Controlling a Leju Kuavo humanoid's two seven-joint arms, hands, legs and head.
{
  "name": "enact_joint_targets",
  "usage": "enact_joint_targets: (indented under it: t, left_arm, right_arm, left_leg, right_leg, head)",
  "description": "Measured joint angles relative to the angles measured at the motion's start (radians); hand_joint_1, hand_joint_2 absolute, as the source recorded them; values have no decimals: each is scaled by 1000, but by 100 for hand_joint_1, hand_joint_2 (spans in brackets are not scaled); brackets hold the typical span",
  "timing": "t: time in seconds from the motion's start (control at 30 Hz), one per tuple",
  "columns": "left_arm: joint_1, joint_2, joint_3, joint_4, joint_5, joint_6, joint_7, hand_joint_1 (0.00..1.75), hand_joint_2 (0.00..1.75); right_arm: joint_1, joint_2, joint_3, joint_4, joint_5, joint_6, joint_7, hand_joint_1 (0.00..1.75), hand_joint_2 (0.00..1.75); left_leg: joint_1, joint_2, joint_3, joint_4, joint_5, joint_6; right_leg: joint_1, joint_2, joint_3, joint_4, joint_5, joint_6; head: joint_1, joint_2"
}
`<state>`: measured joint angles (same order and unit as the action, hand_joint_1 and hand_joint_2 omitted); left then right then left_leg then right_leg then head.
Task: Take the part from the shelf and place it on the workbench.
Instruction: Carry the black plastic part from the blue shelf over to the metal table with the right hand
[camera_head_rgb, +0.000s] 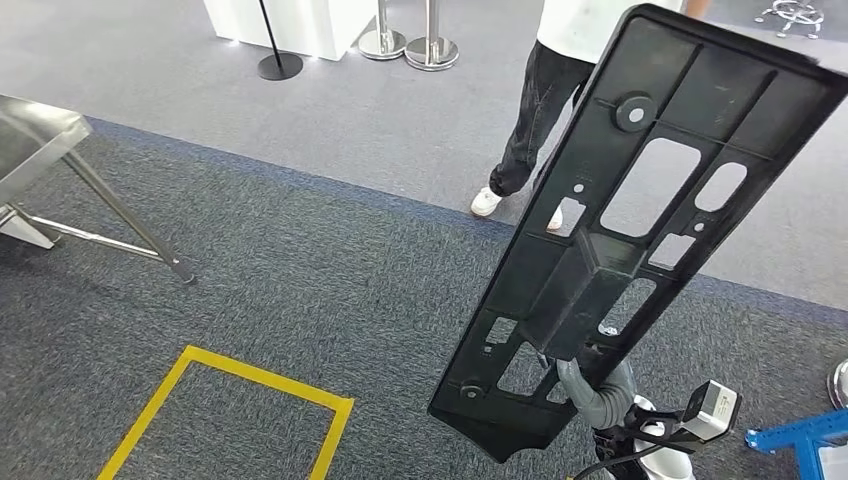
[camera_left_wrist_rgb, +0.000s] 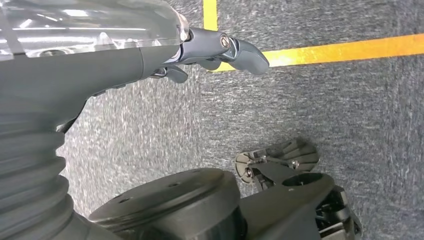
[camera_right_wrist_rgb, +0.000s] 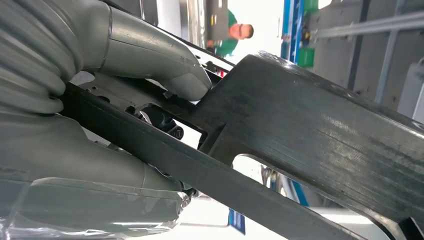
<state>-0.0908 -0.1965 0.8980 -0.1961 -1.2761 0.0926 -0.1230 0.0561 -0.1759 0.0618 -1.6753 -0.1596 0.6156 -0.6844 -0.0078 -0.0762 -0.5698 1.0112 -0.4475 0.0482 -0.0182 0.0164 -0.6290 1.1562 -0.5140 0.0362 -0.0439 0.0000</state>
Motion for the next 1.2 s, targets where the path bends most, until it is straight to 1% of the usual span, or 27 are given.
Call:
enact_joint_targets:
  t: [0.07,0.1,0.17,0.2,0.27,0.33,0.37,0.4,0.43,0.47,0.53,0.57,0.6,0.63,0.7,0.73,0.8,0.87,0.9,0.93,0.97,1.0,1.03,1.1,1.13,1.17,1.2]
  left_arm:
    - [-2,-1,0,0,-1,0,2,0,175]
    - [-3,-2,0,0,-1,0,3,0,175]
    - [-2,-2,0,0,0,2,3,0,175]
    - [-2,-1,0,0,0,3,3,0,175]
    - [-4,-1,0,0,1,4,3,0,175]
    - [-11,-1,0,0,6,4,4,0,175]
    - [-15,-1,0,0,8,5,4,0,175]
    - [-17,-1,0,0,11,6,5,0,175]
    - [-18,0,1,0,14,7,5,0,175]
    - [-18,0,1,0,16,7,5,0,175]
    - [-17,2,2,0,19,8,6,0,175]
    - [-17,2,2,0,19,9,6,0,175]
    - [-17,2,2,0,20,9,6,0,175]
    - [-15,2,2,0,20,10,6,0,175]
    - [-8,3,2,0,20,14,6,0,175]
    - [-3,4,2,0,20,16,6,0,175]
    - [0,5,3,0,20,19,4,0,175]
    - [-1,5,3,0,20,20,4,0,175]
    - [-1,6,3,0,20,21,3,0,175]
    - [0,6,3,0,20,22,3,0,175]
    - [2,7,3,0,20,23,3,0,175]
    - [3,7,3,0,20,25,3,0,175]
    - [3,7,3,0,19,26,2,0,175]
    - [3,8,3,0,18,29,0,0,175]
    - [3,8,3,0,17,31,-1,0,175]
    - [3,8,3,0,17,33,-2,0,175]
    - [4,9,3,0,18,34,-4,0,175]
  right_arm:
    - [-7,1,0,3,1,8,0,175,175]
    - [-10,2,0,5,1,12,0,175,175]
    - [-15,2,0,9,4,15,0,175,175]
    - [-19,2,0,11,6,16,0,175,175]
    - [-24,2,0,12,8,21,0,175,175]
    - [-27,1,0,15,8,31,0,175,175]
    - [-30,1,0,18,8,38,0,175,175]
    - [-34,0,0,24,7,44,0,175,175]
    - [-39,0,0,29,7,49,0,175,175]
    - [-45,0,0,34,7,53,0,175,175]
    - [-54,0,0,42,6,56,0,175,175]
    - [-57,0,0,45,4,58,0,175,175]
    - [-58,0,0,47,1,59,0,175,175]
    - [-58,0,0,49,-1,61,0,175,175]
    - [-58,1,1,51,-5,63,0,175,175]
    - [-58,1,1,52,-6,63,0,175,175]
    - [-57,3,2,52,-7,63,0,175,175]
    - [-53,6,2,55,-8,62,0,175,175]
    - [-49,8,2,57,-8,61,0,175,175]
    - [-46,10,2,59,-8,59,0,175,175]
    - [-44,11,2,61,-8,56,0,175,175]
    - [-42,12,2,63,-8,53,0,175,175]
    - [-41,12,2,63,-9,51,0,175,175]
    - [-40,13,2,63,-13,48,0,175,175]
    - [-38,14,2,63,-16,48,0,175,175]
    - [-36,15,2,62,-19,48,0,175,175]
    - [-33,16,2,61,-21,48,0,175,175]
  left_leg:
    - [0,-22,-6,9,-3,-9]
    - [1,-32,-11,11,-3,-15]
    - [4,-51,-19,10,0,-27]
    - [4,-49,-21,12,-1,-32]
    - [0,-7,-42,55,-30,-41]
    - [1,46,-98,175,-95,-47]
    - [3,58,-131,244,-124,-50]
    - [4,63,-154,291,-138,-51]
    - [5,66,-159,304,-134,-52]
    - [5,70,-142,274,-111,-51]
    - [3,102,-67,132,-47,-44]
    - [-1,121,-33,66,-25,-38]
    - [-4,135,-13,25,-15,-33]
    - [-7,140,-6,7,-15,-28]
    - [-9,120,-8,2,-13,-18]
    - [-8,110,-5,-3,-10,-13]
    - [-3,89,2,-12,-3,-2]
    - [-1,68,3,-14,0,3]
    - [-1,56,3,-13,0,4]
    - [-1,43,3,-13,0,4]
    - [-1,29,3,-11,0,4]
    - [-1,16,4,-10,-1,3]
    - [-1,4,6,-8,-2,1]
    - [-1,-19,3,-2,-5,-5]
    - [0,-29,-1,1,-6,-10]
    - [2,-38,-5,1,-6,-16]
    - [4,-47,-8,0,-5,-22]
  right_leg:
    - [-4,43,48,-111,41,-4]
    - [-3,57,55,-131,43,-7]
    - [-1,49,55,-136,43,-15]
    - [-2,38,56,-140,45,-21]
    - [-4,13,61,-149,48,-34]
    - [0,-16,63,-152,47,-41]
    - [2,-31,63,-152,47,-43]
    - [4,-45,63,-152,46,-43]
    - [4,-58,63,-152,45,-43]
    - [4,-70,65,-152,44,-43]
    - [5,-91,71,-152,40,-39]
    - [8,-101,73,-150,38,-35]
    - [10,-111,75,-150,36,-30]
    - [12,-120,76,-149,34,-26]
    - [14,-139,80,-150,33,-15]
    - [11,-136,82,-148,28,-10]
    - [6,-93,64,-96,-9,0]
    - [3,-39,0,33,-71,4]
    - [3,-28,-36,100,-93,6]
    - [3,-24,-60,138,-97,6]
    - [3,-22,-66,140,-80,6]
    - [3,-19,-54,102,-48,4]
    - [3,-12,-25,34,-6,1]
    - [0,30,30,-94,45,-4]
    - [0,46,45,-130,54,-7]
    - [1,56,49,-141,51,-10]
    - [3,49,49,-144,53,-14]
  head:
    - [0,0]
    - [0,0]
    - [0,0]
    - [0,0]
    - [0,0]
    - [0,0]
    - [0,0]
    - [0,0]
    - [0,0]
    - [0,0]
    - [0,0]
    - [0,0]
    - [0,0]
    - [0,0]
    - [0,0]
    - [0,0]
    - [0,0]
    - [0,0]
    - [0,0]
    - [0,0]
    - [0,0]
    - [0,0]
    - [0,0]
    - [0,0]
    - [0,0]
    - [0,0]
    - [0,0]
